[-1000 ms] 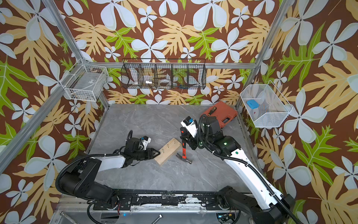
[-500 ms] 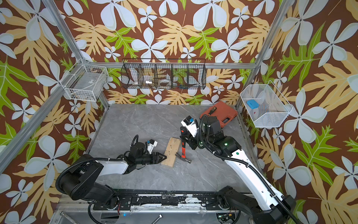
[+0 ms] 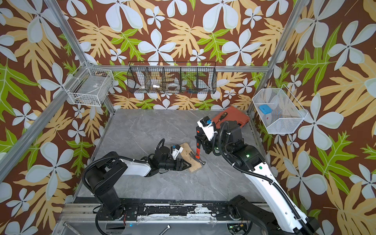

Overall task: Use a claw hammer to pull out a nail
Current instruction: Adjust the mounting plate at the center of the board.

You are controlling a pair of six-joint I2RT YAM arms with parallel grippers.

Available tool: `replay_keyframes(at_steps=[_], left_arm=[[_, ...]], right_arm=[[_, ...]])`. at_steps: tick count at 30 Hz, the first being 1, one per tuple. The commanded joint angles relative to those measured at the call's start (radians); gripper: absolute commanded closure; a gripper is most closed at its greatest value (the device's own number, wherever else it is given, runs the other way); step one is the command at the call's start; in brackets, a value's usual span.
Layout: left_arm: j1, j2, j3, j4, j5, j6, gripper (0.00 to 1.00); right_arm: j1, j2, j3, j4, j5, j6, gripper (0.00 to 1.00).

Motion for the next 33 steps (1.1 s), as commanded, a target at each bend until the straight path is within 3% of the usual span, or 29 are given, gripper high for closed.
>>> replay_keyframes(at_steps=[1, 11, 18, 24, 28, 33], left_arm=[[-0.004, 0.043, 0.065, -0.011, -0.024, -0.023, 0.35], [-0.030, 0.132, 0.191, 0.010, -0.052, -0.071, 0.33], [-0.039, -0.060, 0.064, -0.049, -0.125, -0.004, 0.33], [-0.035, -0.280, 0.012, -0.266, -0.269, 0.143, 0.34], [0.034, -0.382, 0.069, -0.430, -0.385, 0.249, 0.33], [0.151, -0.344, 0.151, -0.507, -0.382, 0.309, 0.33]], right_arm=[[0.001, -0.014, 0.009, 0.042, 0.071, 0.026, 1.00], [0.002, -0.019, 0.003, 0.050, 0.177, 0.033, 1.00], [0.000, -0.016, 0.043, 0.020, 0.228, 0.025, 1.00], [-0.001, 0.024, 0.041, -0.014, 0.239, 0.001, 1.00], [-0.001, 0.084, 0.036, -0.042, 0.209, 0.004, 1.00], [0.000, 0.120, -0.008, -0.023, 0.163, 0.024, 1.00]])
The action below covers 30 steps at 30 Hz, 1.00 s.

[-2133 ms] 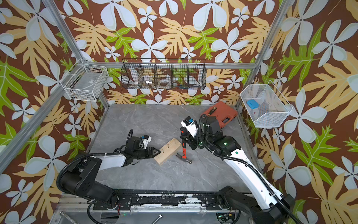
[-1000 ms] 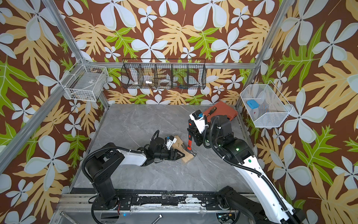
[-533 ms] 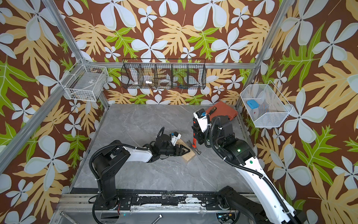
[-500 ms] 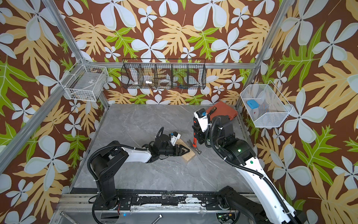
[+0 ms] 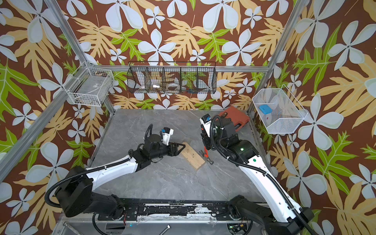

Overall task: Use a claw hammer to pull out a nail
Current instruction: Adjust the mounting plate at the center of the board, then remove the nail from the mounting plate.

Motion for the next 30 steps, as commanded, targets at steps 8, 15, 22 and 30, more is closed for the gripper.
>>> replay_keyframes(at_steps=[8, 15, 22, 30], left_arm=[[0.038, 0.155, 0.129, -0.117, -0.107, 0.149, 0.25], [0.038, 0.227, 0.140, -0.073, -0.153, 0.161, 0.22], [0.038, 0.290, 0.147, -0.083, -0.182, 0.180, 0.21], [0.038, 0.352, 0.148, -0.101, -0.216, 0.182, 0.21]], right_arm=[[0.007, 0.025, -0.049, 0.103, -0.071, 0.031, 1.00], [0.008, 0.057, -0.061, 0.145, -0.098, 0.033, 1.00], [0.009, 0.089, -0.046, 0.185, -0.099, 0.031, 1.00], [0.008, 0.107, -0.045, 0.258, -0.088, 0.042, 1.00]])
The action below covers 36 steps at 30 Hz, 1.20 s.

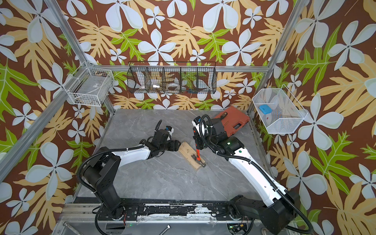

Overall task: Use a claw hammer to pull out a nail
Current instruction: Remove the nail from the mounting plate.

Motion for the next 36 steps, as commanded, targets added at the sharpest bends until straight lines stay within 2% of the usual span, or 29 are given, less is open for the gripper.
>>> replay_keyframes(at_steps=[1, 10, 17, 27, 36], left_arm=[[0.001, 0.011, -0.001, 0.005, -0.022, 0.007, 0.21], [0.039, 0.008, 0.003, -0.018, -0.017, -0.016, 0.22], [0.058, -0.003, 0.028, -0.073, -0.027, 0.016, 0.22], [0.059, 0.049, 0.075, -0.108, -0.011, 0.025, 0.23], [0.059, 0.105, 0.117, -0.127, -0.002, 0.031, 0.24]], right_arm=[[0.002, -0.001, 0.010, 0.125, 0.008, 0.009, 1.00], [0.031, -0.035, -0.051, 0.273, 0.041, 0.002, 1.00], [0.033, -0.046, -0.091, 0.344, 0.004, -0.046, 1.00], [0.033, -0.119, -0.212, 0.448, -0.029, -0.061, 1.00], [0.033, -0.187, -0.313, 0.507, -0.033, -0.021, 1.00]])
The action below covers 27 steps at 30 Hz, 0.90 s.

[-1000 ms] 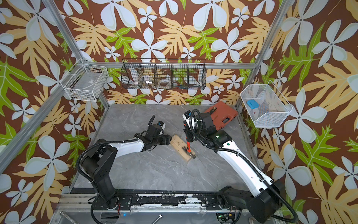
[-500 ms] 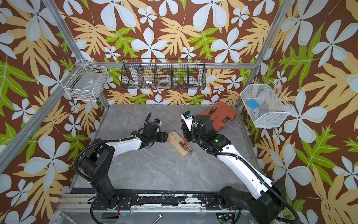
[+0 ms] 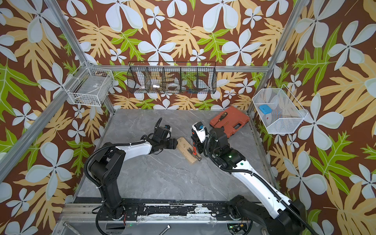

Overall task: Use a claw hammer to pull out a nail
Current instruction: Remove the nail from the mounting plate.

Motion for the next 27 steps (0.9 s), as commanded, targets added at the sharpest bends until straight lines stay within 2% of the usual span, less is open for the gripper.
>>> replay_keyframes(at_steps=[1, 27], left_arm=[[0.002, 0.014, 0.011, -0.016, 0.003, 0.003, 0.24], [0.025, 0.079, -0.014, -0.060, -0.033, -0.054, 0.26]], right_arm=[[0.000, -0.022, -0.017, 0.103, -0.026, 0.028, 1.00], [0.000, -0.210, -0.317, 0.339, -0.046, 0.090, 1.00]])
